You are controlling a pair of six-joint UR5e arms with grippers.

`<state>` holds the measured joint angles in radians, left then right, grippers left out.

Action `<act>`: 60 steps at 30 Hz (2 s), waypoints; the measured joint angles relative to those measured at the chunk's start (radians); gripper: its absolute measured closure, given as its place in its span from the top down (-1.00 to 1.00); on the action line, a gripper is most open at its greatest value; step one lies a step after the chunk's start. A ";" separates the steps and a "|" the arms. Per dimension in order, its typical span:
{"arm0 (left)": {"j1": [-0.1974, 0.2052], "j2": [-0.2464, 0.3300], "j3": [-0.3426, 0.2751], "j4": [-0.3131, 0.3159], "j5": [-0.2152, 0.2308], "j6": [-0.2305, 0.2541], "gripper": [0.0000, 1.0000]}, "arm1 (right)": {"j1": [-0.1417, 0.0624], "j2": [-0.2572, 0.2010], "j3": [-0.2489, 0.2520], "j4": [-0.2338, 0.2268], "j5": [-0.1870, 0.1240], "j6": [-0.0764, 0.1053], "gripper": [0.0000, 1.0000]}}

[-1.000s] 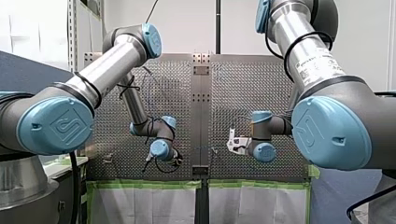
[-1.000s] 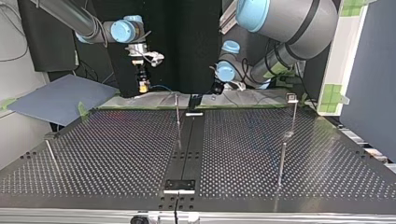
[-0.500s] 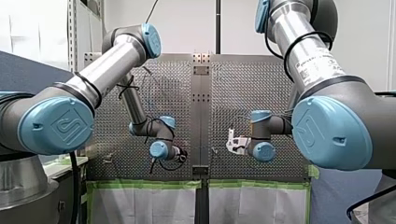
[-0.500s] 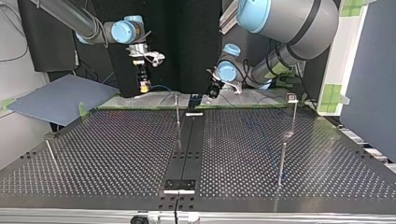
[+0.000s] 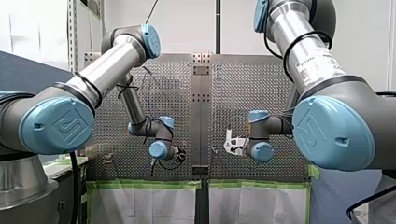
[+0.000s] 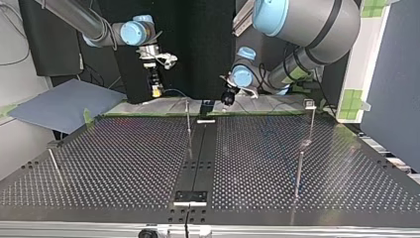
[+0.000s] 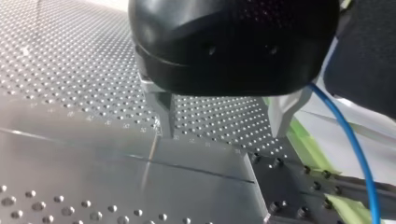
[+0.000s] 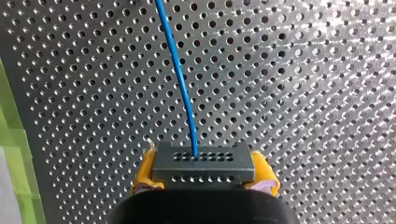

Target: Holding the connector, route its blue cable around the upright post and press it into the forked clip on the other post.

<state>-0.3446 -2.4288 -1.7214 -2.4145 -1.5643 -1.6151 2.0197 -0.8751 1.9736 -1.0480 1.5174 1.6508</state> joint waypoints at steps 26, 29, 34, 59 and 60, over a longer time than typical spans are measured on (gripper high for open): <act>-0.011 0.000 -0.012 0.054 0.011 -0.234 1.00 | 0.012 0.000 -0.033 0.065 -0.069 -0.003 -1.00; -0.018 0.000 -0.012 0.074 0.009 -0.261 1.00 | 0.012 -0.001 -0.036 0.074 -0.082 -0.007 -1.00; -0.033 0.002 -0.012 0.110 0.000 -0.304 1.00 | 0.011 -0.006 -0.036 0.079 -0.100 -0.008 -1.00; -0.121 0.002 -0.012 0.187 -0.190 -0.502 1.00 | 0.015 -0.036 -0.006 0.098 -0.133 0.012 -1.00; -0.126 0.002 -0.012 0.190 -0.197 -0.508 1.00 | 0.014 -0.036 -0.005 0.097 -0.133 0.013 -1.00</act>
<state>-0.4703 -2.4264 -1.7336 -2.2244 -1.7616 -2.1226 2.0341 -0.9111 1.9685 -0.9512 1.3841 1.6637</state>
